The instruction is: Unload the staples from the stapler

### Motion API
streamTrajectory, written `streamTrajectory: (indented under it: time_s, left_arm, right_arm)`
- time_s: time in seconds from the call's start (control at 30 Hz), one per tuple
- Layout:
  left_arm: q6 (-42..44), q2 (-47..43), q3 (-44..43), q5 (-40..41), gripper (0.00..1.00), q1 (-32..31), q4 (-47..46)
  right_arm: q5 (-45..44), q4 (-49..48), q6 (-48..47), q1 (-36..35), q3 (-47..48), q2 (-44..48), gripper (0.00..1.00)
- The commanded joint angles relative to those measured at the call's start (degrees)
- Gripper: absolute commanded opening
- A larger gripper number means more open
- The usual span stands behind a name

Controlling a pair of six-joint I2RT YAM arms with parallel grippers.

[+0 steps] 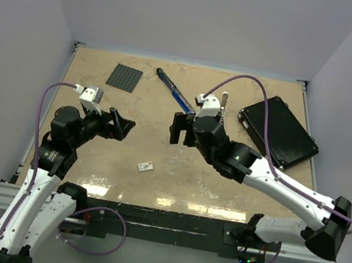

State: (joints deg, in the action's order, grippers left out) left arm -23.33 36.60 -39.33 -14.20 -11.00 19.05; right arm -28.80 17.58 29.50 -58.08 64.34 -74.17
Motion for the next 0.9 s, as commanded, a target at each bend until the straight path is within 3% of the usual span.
streamTrajectory:
  time_s: [0.0,0.23,0.37,0.87]
  left_arm:
    - [-1.0,-3.0,2.1,-13.4,1.0,0.0,-8.5]
    - [-5.4,-6.9,2.7,-15.1,1.0,0.0,-9.4]
    - [-6.7,-7.7,2.6,-15.1,1.0,0.0,-9.2]
    - [-5.3,-8.0,1.2,-10.1,1.0,0.0,-5.7]
  right_arm:
    - [-0.9,8.2,-1.2,-1.4,2.3,6.0,0.99]
    - [8.4,0.0,3.5,-1.4,-5.8,19.7,0.98]
    - [8.7,-4.7,4.1,-1.3,-10.5,25.7,0.99]
    - [7.4,-1.1,4.0,-1.3,-10.2,22.0,0.98]
